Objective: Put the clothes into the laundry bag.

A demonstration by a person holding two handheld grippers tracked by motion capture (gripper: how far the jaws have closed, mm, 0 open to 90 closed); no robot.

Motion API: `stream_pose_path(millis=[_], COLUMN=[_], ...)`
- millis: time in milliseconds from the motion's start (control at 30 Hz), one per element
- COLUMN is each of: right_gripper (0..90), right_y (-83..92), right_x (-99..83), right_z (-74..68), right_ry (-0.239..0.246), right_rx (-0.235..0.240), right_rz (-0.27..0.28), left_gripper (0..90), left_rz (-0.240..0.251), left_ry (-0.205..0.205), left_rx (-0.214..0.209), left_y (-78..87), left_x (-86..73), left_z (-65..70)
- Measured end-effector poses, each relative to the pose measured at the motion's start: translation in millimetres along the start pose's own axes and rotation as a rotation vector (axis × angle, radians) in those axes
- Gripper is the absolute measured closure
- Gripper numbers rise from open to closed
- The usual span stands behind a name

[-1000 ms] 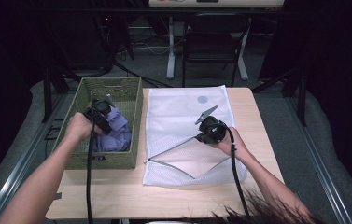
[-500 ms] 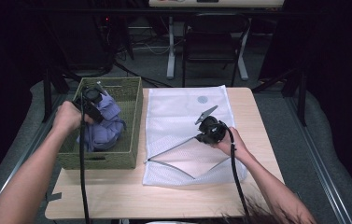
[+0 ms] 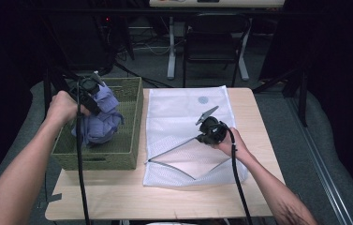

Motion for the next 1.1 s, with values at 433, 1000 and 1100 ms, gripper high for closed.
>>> stream_pose_path(millis=[433, 1000, 1100], right_gripper=[89.4, 89.5, 89.5], right_y=[0.5, 0.0, -0.7], right_x=[0.3, 0.6, 0.3], right_z=[-0.5, -0.7, -1.1], right_ry=[0.003, -0.007, -0.011], right_rx=[-0.007, -0.003, -0.004], right_rz=[0.001, 0.006, 0.018], left_gripper=[78.1, 78.3, 78.3], left_rz=[0.010, 0.042, 0.056], left_ry=[-0.004, -0.012, -0.004], left_rx=[0.016, 0.030, 0.031], left_y=[22.9, 57.8, 65.2], left_x=[5.5, 13.2, 14.7], left_z=[-3.3, -3.0, -2.4])
Point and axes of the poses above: each handheld gripper's, and its own axes: y roughly backward along the jaws, x roughly out of its top, z roughly to its right, the point moved 1 cm from there along -y, roughly forward along the jaws, and after that the axes turned 5 degrees about y, right-handed, at the moved point
